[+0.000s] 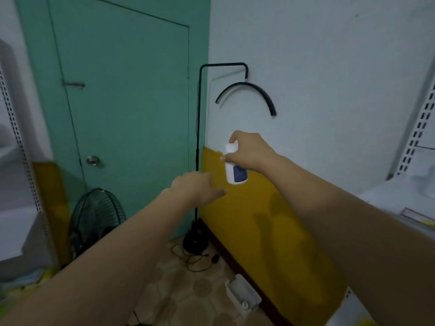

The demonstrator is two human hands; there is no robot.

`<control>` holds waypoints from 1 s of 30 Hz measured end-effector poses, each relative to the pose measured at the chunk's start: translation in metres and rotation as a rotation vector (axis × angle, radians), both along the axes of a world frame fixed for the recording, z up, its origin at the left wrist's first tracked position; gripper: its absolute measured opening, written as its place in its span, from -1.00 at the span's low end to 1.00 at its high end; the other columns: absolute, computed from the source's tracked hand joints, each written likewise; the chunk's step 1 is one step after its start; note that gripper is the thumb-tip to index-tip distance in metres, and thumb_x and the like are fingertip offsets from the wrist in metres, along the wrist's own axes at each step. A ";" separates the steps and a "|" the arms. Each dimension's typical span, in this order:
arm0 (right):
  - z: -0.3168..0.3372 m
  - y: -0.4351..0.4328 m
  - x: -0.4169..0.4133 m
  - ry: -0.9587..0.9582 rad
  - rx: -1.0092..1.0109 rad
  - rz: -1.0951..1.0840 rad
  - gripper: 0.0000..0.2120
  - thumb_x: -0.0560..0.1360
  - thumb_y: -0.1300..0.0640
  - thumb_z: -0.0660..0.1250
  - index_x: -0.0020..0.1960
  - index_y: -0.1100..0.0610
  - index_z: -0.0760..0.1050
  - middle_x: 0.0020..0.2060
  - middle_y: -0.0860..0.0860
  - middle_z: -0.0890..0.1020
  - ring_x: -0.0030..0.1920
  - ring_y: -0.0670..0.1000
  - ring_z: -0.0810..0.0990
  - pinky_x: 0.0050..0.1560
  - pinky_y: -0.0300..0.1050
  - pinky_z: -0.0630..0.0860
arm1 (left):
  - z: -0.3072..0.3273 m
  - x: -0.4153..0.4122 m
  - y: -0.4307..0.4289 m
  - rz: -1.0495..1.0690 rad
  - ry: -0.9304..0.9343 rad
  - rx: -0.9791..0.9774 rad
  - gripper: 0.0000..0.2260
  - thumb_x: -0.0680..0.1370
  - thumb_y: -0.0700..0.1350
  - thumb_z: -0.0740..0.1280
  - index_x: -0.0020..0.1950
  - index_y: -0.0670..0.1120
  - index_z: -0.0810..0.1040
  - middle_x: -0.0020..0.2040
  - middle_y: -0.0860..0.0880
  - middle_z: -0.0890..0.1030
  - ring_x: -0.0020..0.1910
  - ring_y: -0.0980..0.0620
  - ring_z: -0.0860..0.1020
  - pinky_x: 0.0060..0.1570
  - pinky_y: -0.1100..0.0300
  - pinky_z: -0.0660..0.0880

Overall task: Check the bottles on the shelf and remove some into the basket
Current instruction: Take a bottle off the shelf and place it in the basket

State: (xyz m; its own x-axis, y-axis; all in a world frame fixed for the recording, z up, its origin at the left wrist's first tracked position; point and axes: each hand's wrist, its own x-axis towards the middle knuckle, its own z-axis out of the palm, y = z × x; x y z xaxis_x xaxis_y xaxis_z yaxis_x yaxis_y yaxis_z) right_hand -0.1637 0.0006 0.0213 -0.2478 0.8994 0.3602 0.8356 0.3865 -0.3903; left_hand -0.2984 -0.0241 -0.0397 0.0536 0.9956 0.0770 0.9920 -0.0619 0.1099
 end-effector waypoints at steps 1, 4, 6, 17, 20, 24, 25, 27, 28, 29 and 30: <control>-0.002 0.010 -0.009 0.010 -0.002 0.000 -0.55 0.44 0.01 0.43 0.22 0.18 0.40 0.10 0.16 0.52 0.05 0.15 0.54 0.06 0.09 0.54 | -0.004 -0.008 0.010 0.003 -0.001 -0.002 -0.38 0.54 0.31 0.09 0.40 -0.12 0.30 0.33 -0.13 0.44 0.26 -0.11 0.43 0.18 0.01 0.43; -0.011 0.040 -0.027 0.033 -0.004 -0.020 -0.56 0.45 0.00 0.42 0.22 0.18 0.39 0.10 0.16 0.52 0.05 0.16 0.54 0.06 0.09 0.54 | -0.016 -0.024 0.041 -0.001 -0.002 -0.012 -0.37 0.53 0.32 0.09 0.40 -0.12 0.31 0.33 -0.13 0.44 0.27 -0.12 0.42 0.17 0.00 0.43; -0.018 0.062 -0.034 0.039 -0.012 -0.042 -0.56 0.45 0.01 0.42 0.22 0.18 0.39 0.11 0.16 0.51 0.05 0.16 0.54 0.06 0.08 0.54 | -0.025 -0.027 0.064 -0.017 -0.017 -0.025 -0.35 0.52 0.33 0.09 0.42 -0.12 0.29 0.35 -0.13 0.42 0.29 -0.12 0.41 0.19 -0.01 0.43; -0.080 0.242 -0.029 0.048 -0.031 -0.085 -0.60 0.46 0.08 0.40 0.19 0.21 0.37 0.06 0.16 0.54 0.01 0.14 0.55 -0.07 -0.04 0.51 | -0.100 -0.013 0.261 -0.127 -0.100 -0.110 -0.34 0.41 0.45 0.07 0.23 -0.04 0.42 0.10 -0.07 0.56 0.05 -0.10 0.51 0.04 -0.06 0.51; -0.097 0.297 -0.019 0.071 -0.072 -0.119 -0.59 0.46 0.09 0.40 0.20 0.21 0.35 0.07 0.17 0.53 0.02 0.13 0.54 -0.10 -0.06 0.48 | -0.116 -0.007 0.312 -0.109 -0.072 -0.124 -0.32 0.47 0.40 0.09 0.33 -0.10 0.35 0.26 -0.14 0.47 0.22 -0.16 0.44 0.16 -0.08 0.45; -0.124 0.363 -0.007 0.070 -0.108 -0.171 -0.56 0.46 0.07 0.41 0.21 0.21 0.32 0.07 0.16 0.53 -0.10 0.06 0.46 -0.20 -0.15 0.37 | -0.135 0.003 0.371 -0.136 -0.049 -0.139 -0.31 0.49 0.38 0.08 0.40 -0.12 0.30 0.34 -0.17 0.40 0.28 -0.16 0.40 0.18 -0.07 0.43; -0.131 0.378 -0.004 0.062 -0.124 -0.183 -0.56 0.46 0.08 0.41 0.21 0.22 0.32 0.07 0.15 0.53 -0.11 0.04 0.43 -0.21 -0.16 0.35 | -0.142 0.005 0.386 -0.153 -0.044 -0.152 -0.31 0.49 0.38 0.08 0.39 -0.12 0.30 0.32 -0.17 0.41 0.26 -0.16 0.41 0.17 -0.07 0.43; -0.150 0.407 0.001 0.056 -0.170 -0.218 -0.56 0.46 0.09 0.40 0.22 0.21 0.31 0.08 0.12 0.52 -0.11 0.02 0.41 -0.20 -0.15 0.35 | -0.159 0.009 0.417 -0.192 -0.033 -0.176 -0.32 0.49 0.37 0.07 0.37 -0.12 0.31 0.27 -0.17 0.45 0.21 -0.15 0.43 0.13 -0.06 0.45; -0.160 0.422 0.003 0.068 -0.193 -0.239 -0.57 0.46 0.10 0.40 0.22 0.20 0.31 0.08 0.12 0.52 -0.11 0.02 0.42 -0.21 -0.14 0.36 | -0.169 0.012 0.432 -0.209 -0.023 -0.180 -0.33 0.50 0.36 0.07 0.38 -0.12 0.31 0.27 -0.16 0.45 0.20 -0.15 0.44 0.12 -0.05 0.45; -0.171 0.436 0.006 0.090 -0.212 -0.264 -0.58 0.45 0.12 0.41 0.21 0.20 0.32 0.08 0.12 0.52 -0.12 0.03 0.44 -0.21 -0.13 0.39 | -0.179 0.014 0.447 -0.226 -0.008 -0.183 -0.33 0.50 0.36 0.08 0.38 -0.12 0.31 0.28 -0.16 0.44 0.21 -0.15 0.43 0.12 -0.04 0.45; -0.183 0.447 0.008 0.110 -0.231 -0.292 -0.59 0.45 0.12 0.41 0.20 0.19 0.32 0.08 0.12 0.51 -0.11 0.04 0.46 -0.21 -0.12 0.40 | -0.190 0.015 0.460 -0.243 0.004 -0.187 -0.34 0.51 0.35 0.08 0.39 -0.12 0.31 0.29 -0.15 0.44 0.23 -0.15 0.42 0.12 -0.03 0.44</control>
State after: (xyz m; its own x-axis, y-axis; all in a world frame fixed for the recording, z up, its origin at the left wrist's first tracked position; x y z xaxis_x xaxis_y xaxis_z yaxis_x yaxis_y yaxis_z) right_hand -0.1556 0.4480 -0.1615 0.0598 0.9869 0.1497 0.8460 0.0295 -0.5323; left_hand -0.2830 0.4360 -0.2297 0.2918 0.9504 -0.1075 0.9511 -0.2764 0.1378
